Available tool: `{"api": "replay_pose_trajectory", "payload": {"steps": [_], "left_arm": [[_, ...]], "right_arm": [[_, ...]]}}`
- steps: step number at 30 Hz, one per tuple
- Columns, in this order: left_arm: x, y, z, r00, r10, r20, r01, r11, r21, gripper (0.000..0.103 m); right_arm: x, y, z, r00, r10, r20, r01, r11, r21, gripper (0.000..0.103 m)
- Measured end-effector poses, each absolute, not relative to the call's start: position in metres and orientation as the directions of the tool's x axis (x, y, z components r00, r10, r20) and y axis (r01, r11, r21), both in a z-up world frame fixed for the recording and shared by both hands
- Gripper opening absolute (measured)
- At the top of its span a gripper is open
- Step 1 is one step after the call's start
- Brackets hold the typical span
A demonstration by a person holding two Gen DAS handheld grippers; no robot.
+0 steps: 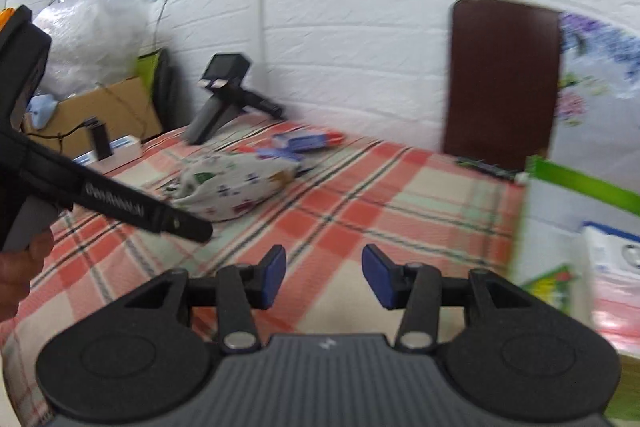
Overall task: Organize objects
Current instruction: 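Grasp the white patterned pouch with the left tool while the right tool pinches it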
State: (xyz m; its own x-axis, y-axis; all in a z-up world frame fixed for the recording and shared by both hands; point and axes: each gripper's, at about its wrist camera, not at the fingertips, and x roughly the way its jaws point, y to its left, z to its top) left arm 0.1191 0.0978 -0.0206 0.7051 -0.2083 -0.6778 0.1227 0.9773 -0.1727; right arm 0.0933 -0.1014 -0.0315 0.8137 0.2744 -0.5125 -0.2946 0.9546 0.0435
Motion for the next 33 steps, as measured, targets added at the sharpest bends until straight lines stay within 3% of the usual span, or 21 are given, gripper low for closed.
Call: {"api": "replay_pose_trajectory", "payload": {"steps": [3,5,6,13,15,16,17,19,25,33], "left_arm": [[0.13,0.132,-0.017,0.723,-0.179,-0.668,0.044,0.976,-0.214,0.061],[0.138,0.15,-0.018,0.72,-0.193,-0.666,-0.005,0.959,-0.283,0.08],[0.141,0.154,-0.018,0.724,-0.204,-0.659,-0.016,0.95,-0.312,0.084],[0.16,0.133,-0.03,0.735,-0.2,-0.648,0.04,0.967,-0.253,0.086],[0.17,0.126,-0.038,0.727,-0.183,-0.662,0.043,0.974,-0.222,0.084],[0.175,0.124,-0.043,0.716,-0.191,-0.672,0.054,0.974,-0.22,0.074],[0.18,0.126,-0.047,0.692,-0.252,-0.676,0.09,0.96,-0.265,0.058],[0.176,0.127,-0.045,0.696,-0.272,-0.664,0.116,0.956,-0.27,0.054],[0.134,0.111,-0.044,0.7,-0.31,-0.643,0.269,0.949,-0.164,0.052],[0.105,0.065,-0.044,0.628,-0.438,-0.644,0.448,0.88,-0.162,0.049]], "right_arm": [[0.117,-0.084,-0.037,0.768,0.341,-0.543,-0.337,0.935,0.11,0.049],[0.136,-0.075,-0.036,0.75,0.373,-0.546,-0.35,0.924,0.152,0.057],[0.148,-0.071,-0.035,0.747,0.384,-0.542,-0.347,0.921,0.174,0.057],[0.252,-0.071,-0.043,0.717,0.412,-0.562,-0.171,0.885,0.432,0.058],[0.273,-0.068,-0.059,0.657,0.472,-0.588,-0.158,0.849,0.504,0.05],[0.277,-0.066,-0.067,0.629,0.497,-0.598,-0.157,0.834,0.529,0.037],[0.276,-0.064,-0.072,0.618,0.518,-0.591,-0.162,0.82,0.549,0.033],[0.265,-0.061,-0.071,0.637,0.506,-0.581,-0.185,0.832,0.522,0.027],[0.212,-0.068,-0.056,0.651,0.486,-0.584,-0.235,0.86,0.454,0.024],[0.115,-0.115,-0.051,0.717,0.398,-0.572,-0.154,0.891,0.426,0.021]]}}
